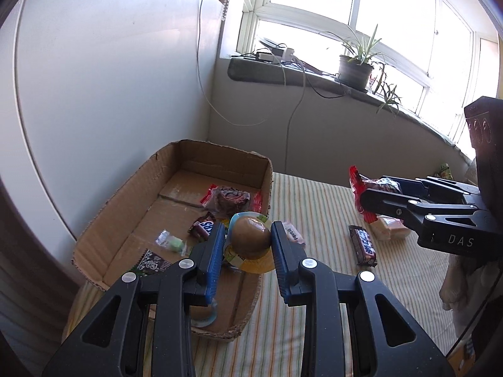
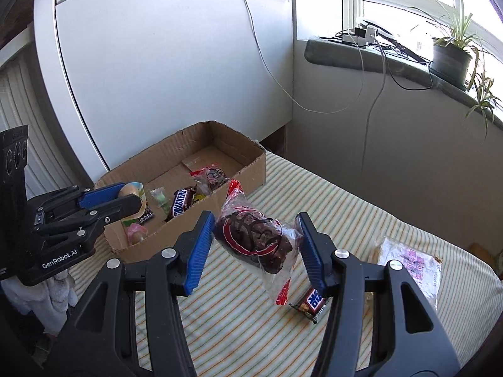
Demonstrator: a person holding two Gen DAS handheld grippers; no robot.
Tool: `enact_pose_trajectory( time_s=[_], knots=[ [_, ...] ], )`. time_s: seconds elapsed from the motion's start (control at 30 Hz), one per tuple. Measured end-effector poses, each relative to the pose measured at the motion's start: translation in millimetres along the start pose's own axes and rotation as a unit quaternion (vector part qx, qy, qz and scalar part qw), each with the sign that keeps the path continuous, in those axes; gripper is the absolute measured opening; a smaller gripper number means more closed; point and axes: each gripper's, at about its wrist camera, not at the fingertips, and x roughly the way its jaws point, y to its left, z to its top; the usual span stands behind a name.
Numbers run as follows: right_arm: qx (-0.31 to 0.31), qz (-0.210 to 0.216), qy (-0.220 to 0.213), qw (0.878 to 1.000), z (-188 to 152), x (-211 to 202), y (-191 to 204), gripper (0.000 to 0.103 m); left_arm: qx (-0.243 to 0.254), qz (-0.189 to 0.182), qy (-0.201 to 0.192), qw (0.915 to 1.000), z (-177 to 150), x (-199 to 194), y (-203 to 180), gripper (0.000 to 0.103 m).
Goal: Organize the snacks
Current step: 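Carry the candy bag and round candy into the box and open both tools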
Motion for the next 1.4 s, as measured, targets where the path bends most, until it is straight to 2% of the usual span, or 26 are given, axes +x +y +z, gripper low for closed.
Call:
enact_pose_trajectory(
  time_s=[0.67, 1.4],
  knots=[
    [-0.03, 0.056, 0.021, 0.998, 31.4, 69.9, 50.7, 0.056, -0.021, 0.032, 0.008, 0.9992, -0.9, 8.6, 38.2, 0.028],
    [-0.028, 0.068, 0.052, 0.996, 44.2, 125.7, 57.7, 0.058, -0.028, 0.043, 0.02, 0.9985, 0.2, 25.4, 50.8, 0.028]
  ],
)
